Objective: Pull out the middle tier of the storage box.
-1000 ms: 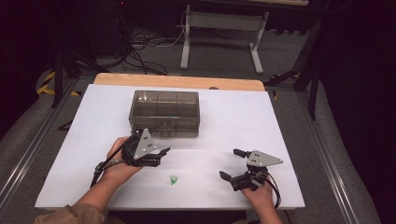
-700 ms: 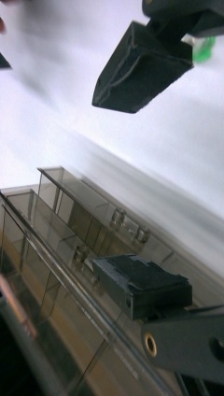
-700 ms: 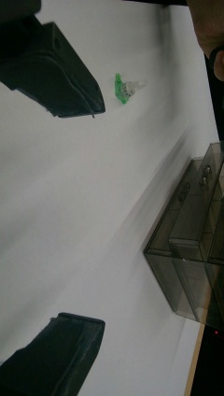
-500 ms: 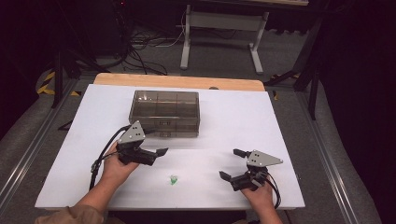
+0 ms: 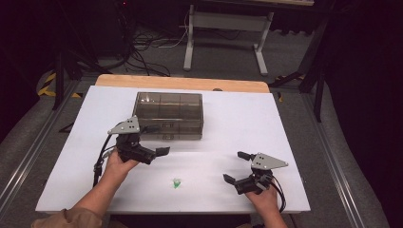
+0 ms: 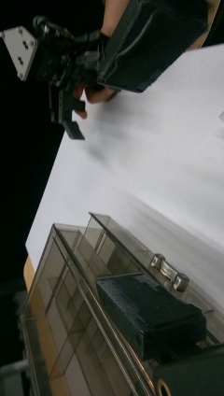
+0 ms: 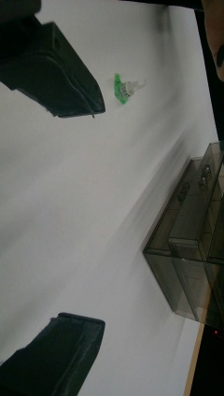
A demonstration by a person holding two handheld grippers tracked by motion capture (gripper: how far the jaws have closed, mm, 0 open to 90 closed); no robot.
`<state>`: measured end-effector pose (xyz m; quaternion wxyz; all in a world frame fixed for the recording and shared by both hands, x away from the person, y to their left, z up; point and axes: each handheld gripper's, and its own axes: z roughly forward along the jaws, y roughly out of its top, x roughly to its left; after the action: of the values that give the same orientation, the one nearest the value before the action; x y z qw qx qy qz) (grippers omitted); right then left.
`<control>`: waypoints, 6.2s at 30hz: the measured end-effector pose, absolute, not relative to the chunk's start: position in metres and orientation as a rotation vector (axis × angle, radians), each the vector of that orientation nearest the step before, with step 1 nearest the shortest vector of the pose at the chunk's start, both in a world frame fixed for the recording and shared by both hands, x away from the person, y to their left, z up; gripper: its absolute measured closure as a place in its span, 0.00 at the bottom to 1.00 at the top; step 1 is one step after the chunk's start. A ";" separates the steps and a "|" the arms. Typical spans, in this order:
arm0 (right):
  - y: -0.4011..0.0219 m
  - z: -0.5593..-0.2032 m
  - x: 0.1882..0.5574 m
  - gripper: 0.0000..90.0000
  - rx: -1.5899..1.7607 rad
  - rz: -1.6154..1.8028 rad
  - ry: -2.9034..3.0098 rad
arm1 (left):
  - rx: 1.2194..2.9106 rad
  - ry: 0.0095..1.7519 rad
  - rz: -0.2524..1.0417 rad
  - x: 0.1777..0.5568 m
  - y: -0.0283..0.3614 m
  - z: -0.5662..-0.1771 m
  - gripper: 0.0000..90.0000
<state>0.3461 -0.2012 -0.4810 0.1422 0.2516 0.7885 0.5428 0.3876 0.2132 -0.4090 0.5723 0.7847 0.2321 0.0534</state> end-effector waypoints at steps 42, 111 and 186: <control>-0.201 -0.481 0.346 0.01 0.719 1.572 2.280 | 2.423 0.397 0.236 0.426 0.186 -0.398 0.48; -0.202 -0.481 0.346 0.01 0.713 1.581 2.282 | 2.744 0.338 0.480 0.429 0.155 -0.412 0.78; -0.201 -0.481 0.346 0.01 0.710 1.581 2.281 | 2.546 0.366 0.287 0.390 0.166 -0.391 0.33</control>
<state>0.3463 -0.2010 -0.4809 0.1381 0.2454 0.7886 0.5467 0.3898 0.1657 -0.3910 0.2733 0.9463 0.1360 0.1067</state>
